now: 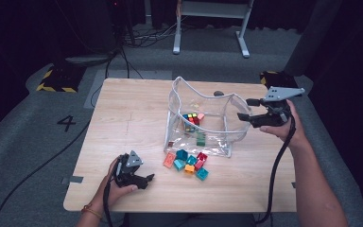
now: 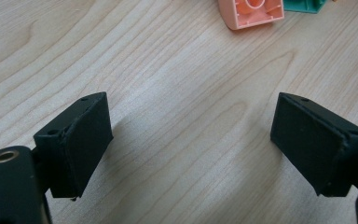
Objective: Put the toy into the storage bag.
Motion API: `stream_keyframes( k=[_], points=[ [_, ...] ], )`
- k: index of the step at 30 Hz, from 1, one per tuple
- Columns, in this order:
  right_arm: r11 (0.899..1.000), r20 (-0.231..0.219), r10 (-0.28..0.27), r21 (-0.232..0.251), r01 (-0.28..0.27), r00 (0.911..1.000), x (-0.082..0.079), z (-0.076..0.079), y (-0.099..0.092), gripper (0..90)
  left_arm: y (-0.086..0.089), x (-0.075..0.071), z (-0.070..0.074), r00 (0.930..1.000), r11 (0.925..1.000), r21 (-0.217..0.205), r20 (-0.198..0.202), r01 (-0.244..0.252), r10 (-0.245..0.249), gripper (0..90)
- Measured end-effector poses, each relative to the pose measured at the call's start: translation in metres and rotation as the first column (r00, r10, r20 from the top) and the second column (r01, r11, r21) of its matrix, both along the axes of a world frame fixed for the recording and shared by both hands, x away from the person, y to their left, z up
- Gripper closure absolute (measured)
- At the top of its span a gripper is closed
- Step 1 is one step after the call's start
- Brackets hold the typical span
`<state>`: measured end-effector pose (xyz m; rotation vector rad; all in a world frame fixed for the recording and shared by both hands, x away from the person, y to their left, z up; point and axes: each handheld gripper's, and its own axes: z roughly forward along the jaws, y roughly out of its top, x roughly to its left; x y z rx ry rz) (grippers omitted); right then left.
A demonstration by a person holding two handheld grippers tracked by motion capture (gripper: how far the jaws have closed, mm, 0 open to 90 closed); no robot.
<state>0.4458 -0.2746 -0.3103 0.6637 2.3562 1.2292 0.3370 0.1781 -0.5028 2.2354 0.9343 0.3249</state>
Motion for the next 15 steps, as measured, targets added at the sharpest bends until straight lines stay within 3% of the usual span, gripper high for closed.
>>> stream_keyframes(
  k=[7,15],
  points=[
    [0.999,0.035,-0.019,0.047,0.017,0.9992,-0.024,-0.001,-0.02,32.6,0.0,0.0,0.0,1.0,1.0,-0.001,-0.001,-0.002,0.002,12.6],
    [0.997,0.051,-0.029,0.078,0.025,0.9983,-0.051,-0.018,-0.04,32.6,0.0,0.0,0.0,1.0,1.0,-0.001,-0.001,-0.002,0.002,12.6]
  ],
)
